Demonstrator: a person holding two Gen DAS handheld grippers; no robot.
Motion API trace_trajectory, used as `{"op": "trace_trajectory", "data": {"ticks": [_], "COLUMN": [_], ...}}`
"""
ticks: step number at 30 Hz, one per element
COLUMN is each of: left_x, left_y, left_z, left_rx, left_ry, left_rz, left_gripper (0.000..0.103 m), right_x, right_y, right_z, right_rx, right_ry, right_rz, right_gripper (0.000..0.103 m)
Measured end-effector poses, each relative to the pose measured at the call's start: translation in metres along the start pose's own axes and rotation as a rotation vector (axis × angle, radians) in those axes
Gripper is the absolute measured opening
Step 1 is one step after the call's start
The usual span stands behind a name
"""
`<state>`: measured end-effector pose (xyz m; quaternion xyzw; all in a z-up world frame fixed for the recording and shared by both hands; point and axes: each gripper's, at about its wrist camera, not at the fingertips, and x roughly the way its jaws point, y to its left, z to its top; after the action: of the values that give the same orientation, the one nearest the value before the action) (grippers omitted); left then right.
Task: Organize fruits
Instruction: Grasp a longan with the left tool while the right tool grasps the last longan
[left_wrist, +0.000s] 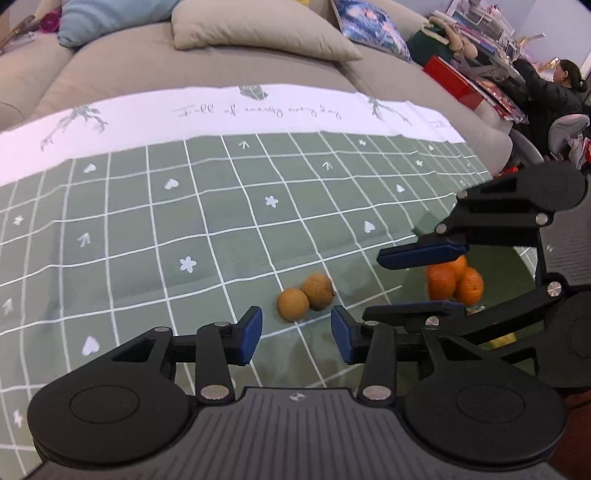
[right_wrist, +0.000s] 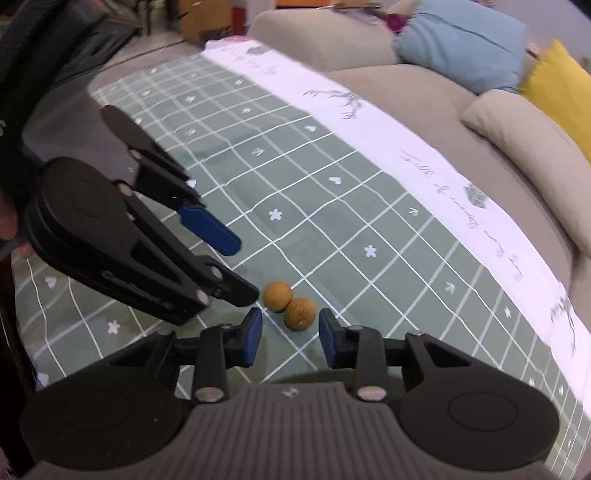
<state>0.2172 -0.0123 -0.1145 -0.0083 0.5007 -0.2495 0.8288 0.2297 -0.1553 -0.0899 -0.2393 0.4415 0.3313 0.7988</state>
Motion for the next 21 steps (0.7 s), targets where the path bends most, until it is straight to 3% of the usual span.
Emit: {"op": "trace_trajectory", "data": {"ticks": [12,21], "left_x": [0.039,0.047], "left_y": [0.003,0.000], "left_z": [0.004,0.006], "left_rx": [0.085,0.087], "left_ry": [0.064,0.061], "left_rz": [0.007,-0.012], "left_gripper": [0.043,0.030], "right_x": [0.040,0.056], "right_y": [-0.007,-0.002], "right_z": [0.006,0.005], "right_rx": [-0.108,-0.189], "right_ry": [0.103,0.133], "right_rz": [0.042,0.050], "right_gripper": [0.030,0.029]}}
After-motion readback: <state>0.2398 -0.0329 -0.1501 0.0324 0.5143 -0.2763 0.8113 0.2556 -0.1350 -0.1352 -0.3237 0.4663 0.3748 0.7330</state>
